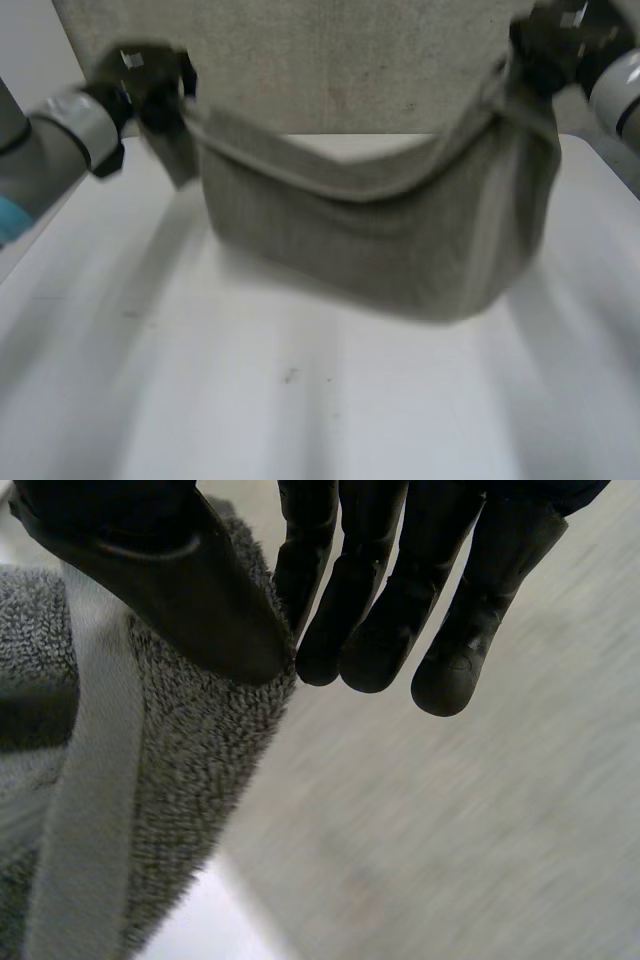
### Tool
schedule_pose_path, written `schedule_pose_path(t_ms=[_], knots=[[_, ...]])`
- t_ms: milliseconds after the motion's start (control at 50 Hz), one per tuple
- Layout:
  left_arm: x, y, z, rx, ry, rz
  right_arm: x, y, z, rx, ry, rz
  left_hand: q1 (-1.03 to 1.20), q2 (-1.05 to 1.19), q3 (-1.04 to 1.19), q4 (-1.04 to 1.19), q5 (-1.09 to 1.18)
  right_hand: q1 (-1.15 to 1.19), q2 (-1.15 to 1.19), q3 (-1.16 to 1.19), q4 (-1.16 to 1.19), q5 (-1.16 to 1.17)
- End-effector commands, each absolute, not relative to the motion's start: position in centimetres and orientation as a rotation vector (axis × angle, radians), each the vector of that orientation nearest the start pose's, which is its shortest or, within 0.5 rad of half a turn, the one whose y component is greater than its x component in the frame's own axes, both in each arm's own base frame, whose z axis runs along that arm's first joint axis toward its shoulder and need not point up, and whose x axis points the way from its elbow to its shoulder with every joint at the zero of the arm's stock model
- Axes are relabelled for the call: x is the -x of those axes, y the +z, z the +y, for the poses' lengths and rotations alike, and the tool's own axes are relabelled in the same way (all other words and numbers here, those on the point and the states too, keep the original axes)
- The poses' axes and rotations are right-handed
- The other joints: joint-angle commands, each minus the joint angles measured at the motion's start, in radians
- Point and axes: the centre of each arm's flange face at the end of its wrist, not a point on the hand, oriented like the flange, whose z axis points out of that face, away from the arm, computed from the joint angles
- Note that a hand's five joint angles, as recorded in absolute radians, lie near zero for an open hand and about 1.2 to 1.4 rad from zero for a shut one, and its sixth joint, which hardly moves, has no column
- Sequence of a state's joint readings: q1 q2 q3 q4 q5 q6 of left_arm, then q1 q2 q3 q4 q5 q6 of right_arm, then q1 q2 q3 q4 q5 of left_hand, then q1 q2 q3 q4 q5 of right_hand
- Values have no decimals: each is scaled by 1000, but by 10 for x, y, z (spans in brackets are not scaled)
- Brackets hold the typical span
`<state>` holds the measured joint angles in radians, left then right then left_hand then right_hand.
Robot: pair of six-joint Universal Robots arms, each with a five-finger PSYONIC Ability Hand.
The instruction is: Fold the towel.
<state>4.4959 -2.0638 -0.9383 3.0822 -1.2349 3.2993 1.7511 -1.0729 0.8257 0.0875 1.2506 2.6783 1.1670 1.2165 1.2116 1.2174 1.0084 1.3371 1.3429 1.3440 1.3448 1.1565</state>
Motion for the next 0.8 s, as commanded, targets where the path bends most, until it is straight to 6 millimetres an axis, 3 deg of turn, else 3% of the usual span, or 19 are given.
schedule_pose_path(t_ms=[20, 80, 120, 140, 180, 200, 220, 240, 280, 300, 340, 360, 380, 400, 440, 560, 800], knots=[[241, 348, -370, -672, -2670, 2023, -231, 381, -371, 855, -2494, 1625, 229, 180, 185, 179, 213, 59, 53, 52, 52, 65], [239, 332, -368, -677, -2629, 2070, -230, 371, -369, 858, -2452, 1669, 229, 180, 185, 179, 213, 59, 53, 52, 52, 65], [238, 298, -364, -687, -2544, 2175, -230, 338, -361, 892, -2306, 1802, 229, 180, 185, 179, 213, 59, 53, 52, 52, 65], [238, 298, -364, -687, -2544, 2176, -230, 337, -361, 892, -2306, 1802, 229, 180, 185, 179, 213, 59, 53, 52, 52, 65], [235, 261, -357, -686, -2458, 2276, -229, 300, -351, 934, -2152, 1927, 229, 180, 185, 179, 213, 59, 53, 52, 52, 65], [235, 261, -357, -686, -2458, 2276, -229, 300, -351, 935, -2151, 1927, 229, 180, 185, 179, 213, 59, 53, 52, 52, 65], [233, 243, -352, -689, -2414, 2324, -230, 281, -344, 979, -2077, 1967, 229, 180, 185, 179, 213, 59, 53, 52, 52, 65], [233, 243, -352, -689, -2413, 2324, -230, 281, -344, 979, -2076, 1967, 229, 180, 185, 179, 213, 59, 53, 52, 52, 65], [230, 209, -340, -695, -2334, 2403, -230, 238, -329, 1086, -1914, 2042, 229, 180, 185, 179, 213, 59, 53, 52, 52, 65], [230, 209, -340, -695, -2334, 2403, -230, 238, -329, 1086, -1914, 2042, 229, 180, 185, 179, 213, 59, 53, 52, 52, 65], [228, 180, -329, -728, -2252, 2447, -228, 199, -315, 1176, -1771, 2122, 229, 180, 185, 179, 213, 59, 53, 52, 52, 65], [228, 180, -329, -728, -2252, 2448, -228, 199, -314, 1176, -1770, 2122, 229, 180, 185, 179, 213, 59, 53, 52, 52, 65], [227, 169, -323, -772, -2212, 2448, -225, 183, -309, 1208, -1711, 2158, 169, 119, 124, 118, 153, 59, 53, 52, 52, 65], [227, 169, -323, -772, -2212, 2448, -225, 183, -309, 1208, -1710, 2158, 168, 118, 123, 118, 152, 59, 53, 52, 52, 65], [227, 153, -312, -888, -2143, 2416, -219, 164, -302, 1225, -1634, 2207, -86, -136, -131, -137, -102, 59, 53, 52, 52, 65], [227, 134, -294, -1067, -2026, 2361, -217, 149, -298, 1229, -1629, 2212, -167, -216, -211, -217, -183, 59, 53, 52, 52, 65], [226, 132, -289, -1087, -2006, 2356, -216, 145, -295, 1227, -1615, 2222, -178, -228, -223, -229, -194, 59, 53, 52, 52, 65]])
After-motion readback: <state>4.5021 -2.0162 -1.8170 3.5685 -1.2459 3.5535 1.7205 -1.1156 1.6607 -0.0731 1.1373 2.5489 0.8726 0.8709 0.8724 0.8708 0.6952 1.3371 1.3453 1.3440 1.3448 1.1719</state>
